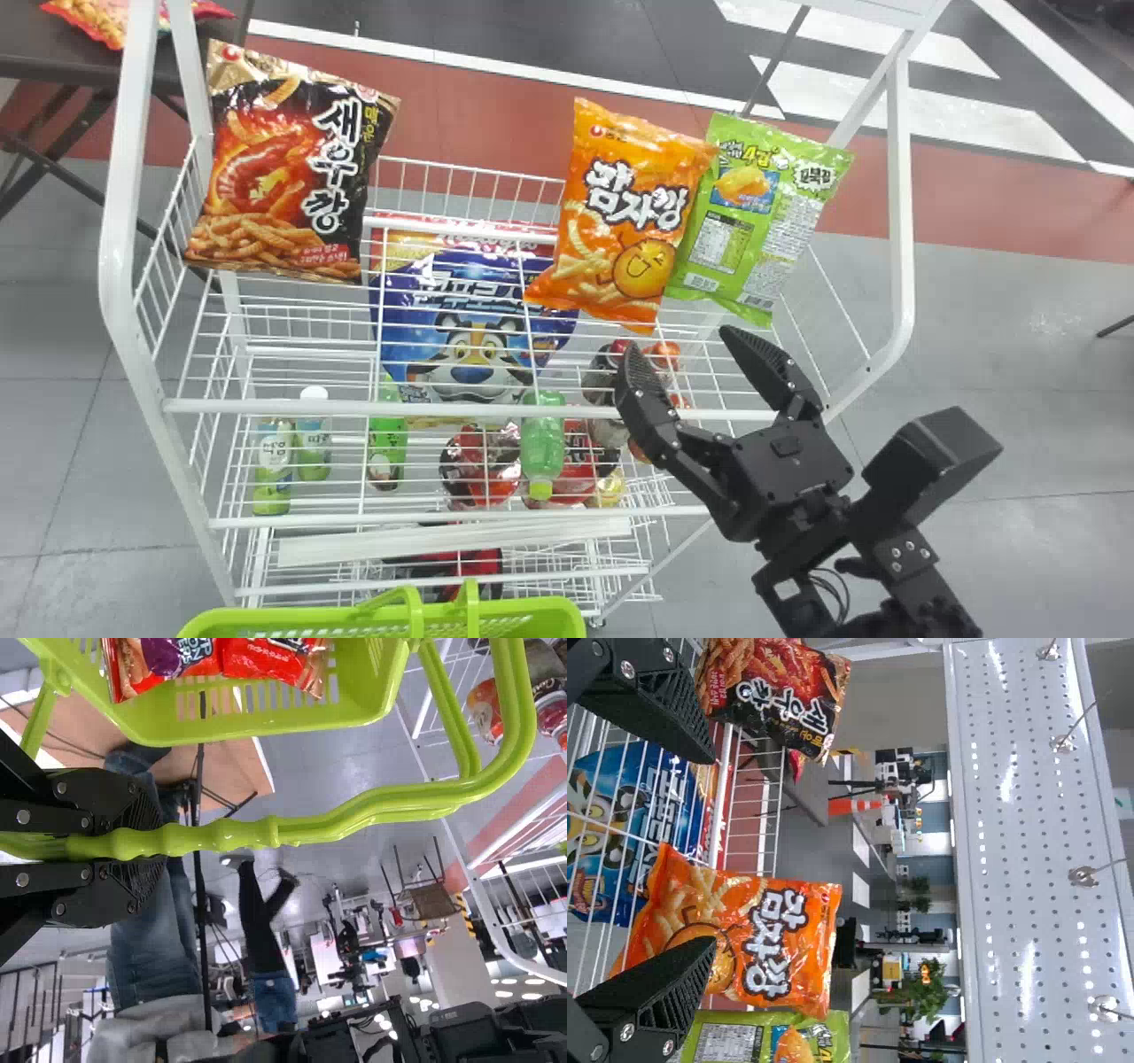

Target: Hold basket handle with left hand then pick Saewookkang with right hand and place into basket

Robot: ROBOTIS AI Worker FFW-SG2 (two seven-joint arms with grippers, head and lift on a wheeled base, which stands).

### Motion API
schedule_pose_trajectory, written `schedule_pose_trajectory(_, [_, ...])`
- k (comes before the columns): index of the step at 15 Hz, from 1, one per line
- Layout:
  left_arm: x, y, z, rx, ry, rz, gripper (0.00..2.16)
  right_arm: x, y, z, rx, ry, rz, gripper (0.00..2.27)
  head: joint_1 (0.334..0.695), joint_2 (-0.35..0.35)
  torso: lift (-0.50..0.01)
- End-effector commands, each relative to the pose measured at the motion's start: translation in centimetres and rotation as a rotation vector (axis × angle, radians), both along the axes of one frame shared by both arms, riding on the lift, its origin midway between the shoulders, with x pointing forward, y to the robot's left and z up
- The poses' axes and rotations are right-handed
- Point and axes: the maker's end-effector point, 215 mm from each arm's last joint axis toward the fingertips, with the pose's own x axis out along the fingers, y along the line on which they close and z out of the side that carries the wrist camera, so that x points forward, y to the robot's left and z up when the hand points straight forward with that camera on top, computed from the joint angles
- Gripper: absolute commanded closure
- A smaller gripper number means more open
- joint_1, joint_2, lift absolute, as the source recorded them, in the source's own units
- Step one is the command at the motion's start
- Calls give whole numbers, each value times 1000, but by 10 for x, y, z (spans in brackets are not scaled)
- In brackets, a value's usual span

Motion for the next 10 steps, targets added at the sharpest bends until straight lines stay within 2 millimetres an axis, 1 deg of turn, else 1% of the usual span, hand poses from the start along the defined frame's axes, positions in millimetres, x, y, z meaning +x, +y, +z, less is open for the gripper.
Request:
schedule_pose_trajectory(1, [0,0,2,-8,1,0,1821,-2,0,-2,7,5,-4,90,695,-350,-19])
schedule_pose_trajectory(10, [-6,5,3,-26,23,4,1821,-10,-1,-6,41,21,-19,97,695,-350,-19])
